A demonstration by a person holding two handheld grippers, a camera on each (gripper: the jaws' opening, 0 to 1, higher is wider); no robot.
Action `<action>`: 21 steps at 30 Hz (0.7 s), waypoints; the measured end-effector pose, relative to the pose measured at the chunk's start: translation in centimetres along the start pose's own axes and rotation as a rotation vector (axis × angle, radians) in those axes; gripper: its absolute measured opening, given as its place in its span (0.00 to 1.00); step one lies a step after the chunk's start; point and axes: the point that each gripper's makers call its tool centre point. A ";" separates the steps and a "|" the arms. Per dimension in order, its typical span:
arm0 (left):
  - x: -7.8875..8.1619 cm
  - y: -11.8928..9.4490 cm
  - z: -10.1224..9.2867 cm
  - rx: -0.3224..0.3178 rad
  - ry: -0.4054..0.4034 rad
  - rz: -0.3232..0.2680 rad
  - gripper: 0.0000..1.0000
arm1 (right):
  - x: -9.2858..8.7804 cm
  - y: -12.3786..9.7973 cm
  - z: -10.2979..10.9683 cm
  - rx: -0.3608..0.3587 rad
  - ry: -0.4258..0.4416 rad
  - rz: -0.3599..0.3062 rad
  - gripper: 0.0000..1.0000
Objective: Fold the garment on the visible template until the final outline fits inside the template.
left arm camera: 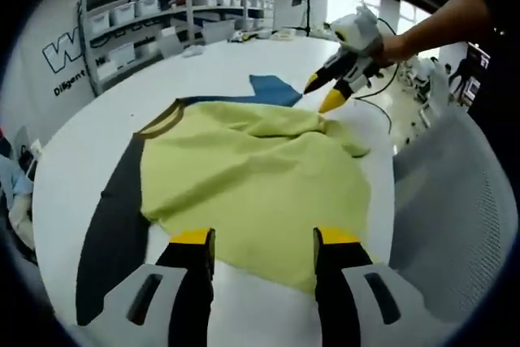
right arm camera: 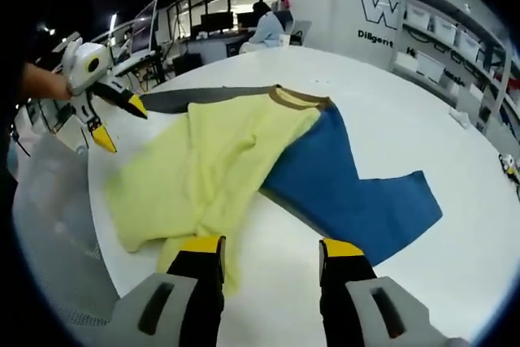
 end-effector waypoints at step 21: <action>-3.7 2.0 -3.1 -0.056 0.082 0.148 0.47 | -1.9 0.8 -1.2 0.004 0.024 0.044 0.58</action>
Point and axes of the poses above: the point that each gripper's makers call its tool centre point, and the gripper's own axes: y roughly forward along the fingers, z roughly to its left, x roughly out of its top, and after that the axes turned 7 degrees about y, right-handed
